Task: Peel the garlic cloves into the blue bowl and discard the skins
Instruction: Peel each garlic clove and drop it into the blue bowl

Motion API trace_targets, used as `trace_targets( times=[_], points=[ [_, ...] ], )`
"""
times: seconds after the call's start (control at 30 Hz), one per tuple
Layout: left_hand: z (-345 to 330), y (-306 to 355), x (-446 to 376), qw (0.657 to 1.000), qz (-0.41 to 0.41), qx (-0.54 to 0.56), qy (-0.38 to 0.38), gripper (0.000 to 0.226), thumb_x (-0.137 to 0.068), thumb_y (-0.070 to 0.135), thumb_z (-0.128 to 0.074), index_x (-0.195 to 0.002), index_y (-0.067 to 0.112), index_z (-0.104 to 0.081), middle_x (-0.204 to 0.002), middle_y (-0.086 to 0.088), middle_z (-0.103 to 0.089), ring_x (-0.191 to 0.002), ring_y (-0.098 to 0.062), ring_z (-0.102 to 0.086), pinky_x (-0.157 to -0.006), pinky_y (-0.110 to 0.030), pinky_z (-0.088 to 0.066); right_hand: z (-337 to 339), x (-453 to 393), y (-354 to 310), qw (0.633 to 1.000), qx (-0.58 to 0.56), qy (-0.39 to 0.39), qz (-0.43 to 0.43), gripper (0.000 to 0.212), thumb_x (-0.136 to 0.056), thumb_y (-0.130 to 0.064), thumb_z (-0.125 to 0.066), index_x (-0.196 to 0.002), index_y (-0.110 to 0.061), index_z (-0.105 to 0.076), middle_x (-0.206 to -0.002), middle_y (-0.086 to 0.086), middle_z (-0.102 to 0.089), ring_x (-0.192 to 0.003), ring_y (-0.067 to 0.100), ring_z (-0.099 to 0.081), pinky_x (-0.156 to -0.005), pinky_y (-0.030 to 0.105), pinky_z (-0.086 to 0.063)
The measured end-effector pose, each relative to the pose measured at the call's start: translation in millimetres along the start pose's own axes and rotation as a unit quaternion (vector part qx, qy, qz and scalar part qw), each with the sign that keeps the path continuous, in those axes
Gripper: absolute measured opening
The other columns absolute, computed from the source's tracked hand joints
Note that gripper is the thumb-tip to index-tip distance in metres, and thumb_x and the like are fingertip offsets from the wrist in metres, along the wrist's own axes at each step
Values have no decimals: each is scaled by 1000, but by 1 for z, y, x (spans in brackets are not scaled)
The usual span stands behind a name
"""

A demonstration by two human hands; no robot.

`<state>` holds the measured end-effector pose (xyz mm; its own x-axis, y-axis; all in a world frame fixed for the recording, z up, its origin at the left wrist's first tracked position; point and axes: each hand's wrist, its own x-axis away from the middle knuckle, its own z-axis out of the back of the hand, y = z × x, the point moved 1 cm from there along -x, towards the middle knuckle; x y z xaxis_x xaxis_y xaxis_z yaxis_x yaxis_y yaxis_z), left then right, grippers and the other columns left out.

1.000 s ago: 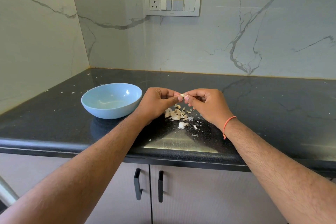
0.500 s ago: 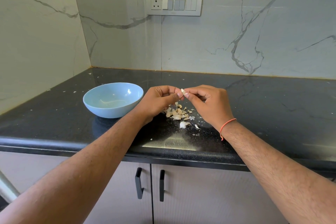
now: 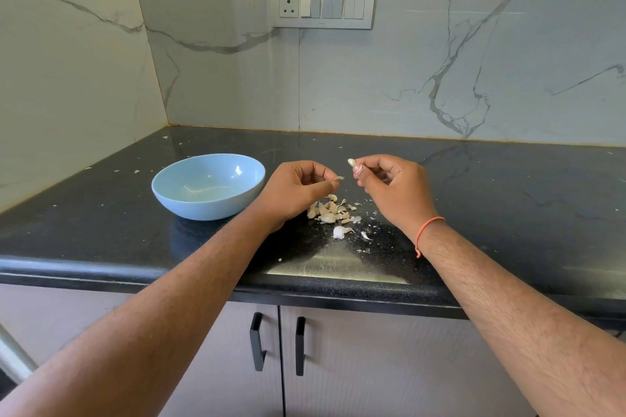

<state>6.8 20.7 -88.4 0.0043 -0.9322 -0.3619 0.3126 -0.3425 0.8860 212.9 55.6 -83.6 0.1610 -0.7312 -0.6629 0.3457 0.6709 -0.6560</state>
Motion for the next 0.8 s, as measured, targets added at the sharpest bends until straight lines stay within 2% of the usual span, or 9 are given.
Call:
trace_targets(
  times=[0.07, 0.13, 0.2, 0.27, 0.37, 0.47, 0.6, 0.67, 0.8],
  points=[
    [0, -1, 0, 999, -20, -44, 22, 16, -92, 0, -73, -100, 12, -80, -93, 2, -81, -80, -12, -72, -75, -23, -59, -2, 1, -1, 1000, 16, -19, 5, 9, -97, -24, -72, -100, -25, -80, -81, -12, -75, -76, 10, -71, -68, 25, -58],
    [-1, 1, 2, 993, -33, -99, 50, 21, -92, 2, -69, -99, 17, -83, -88, 9, -81, -72, -3, -70, -69, -16, -54, -3, 3, -2, 999, 37, -32, 12, 11, -99, -24, -70, -97, -23, -80, -82, -14, -74, -73, 7, -68, -65, 20, -53],
    [-2, 4, 4, 987, -44, -137, 71, 12, -95, 17, -72, -95, 21, -83, -71, 18, -75, -53, 4, -59, -58, -8, -43, -4, 3, -3, 998, 54, -38, 14, 13, -100, -24, -68, -96, -20, -80, -82, -13, -73, -72, 7, -66, -63, 20, -52],
    [-4, 6, 6, 977, -70, -186, 84, 13, -95, 34, -76, -92, 24, -82, -59, 21, -68, -46, 4, -53, -51, -6, -35, -4, 3, -2, 997, 66, -42, 15, 14, -100, -25, -67, -98, -20, -80, -83, -11, -74, -74, 8, -67, -65, 23, -55],
    [-4, 7, 8, 969, -110, -208, 78, 19, -90, 43, -81, -103, 29, -80, -81, 17, -74, -50, 5, -50, -51, -8, -34, -4, 2, -1, 996, 74, -42, 16, 14, -100, -24, -67, -99, -19, -80, -85, -10, -75, -76, 8, -67, -67, 23, -55],
    [-4, 9, 8, 972, -124, -189, 61, 29, -89, 40, -83, -117, 32, -78, -93, 20, -75, -51, 2, -49, -55, -11, -36, -5, 3, -2, 995, 84, -47, 16, 13, -100, -23, -68, -99, -20, -81, -84, -10, -75, -74, 6, -66, -65, 20, -53],
    [-6, 15, 13, 971, -137, -190, 54, 21, -95, 27, -80, -115, 23, -82, -64, 37, -64, -50, 10, -54, -54, -6, -37, -5, 4, -4, 993, 94, -66, 30, 12, -100, -24, -68, -96, -24, -79, -81, -14, -73, -71, 4, -65, -62, 18, -51],
    [-5, 16, 13, 973, -135, -178, 52, 19, -96, 23, -78, -114, 18, -82, -59, 38, -62, -47, 13, -52, -53, -3, -35, -5, 5, -5, 993, 92, -68, 40, 11, -99, -24, -69, -95, -26, -79, -84, -13, -74, -73, 6, -67, -63, 20, -53],
    [-5, 14, 12, 981, -119, -145, 42, 22, -97, 19, -76, -117, 12, -80, -85, 43, -51, -44, 14, -49, -52, 0, -34, -5, 6, -5, 995, 69, -67, 38, 6, -93, -27, -78, -96, -24, -81, -87, -17, -73, -76, 4, -66, -63, 12, -50]
  ],
)
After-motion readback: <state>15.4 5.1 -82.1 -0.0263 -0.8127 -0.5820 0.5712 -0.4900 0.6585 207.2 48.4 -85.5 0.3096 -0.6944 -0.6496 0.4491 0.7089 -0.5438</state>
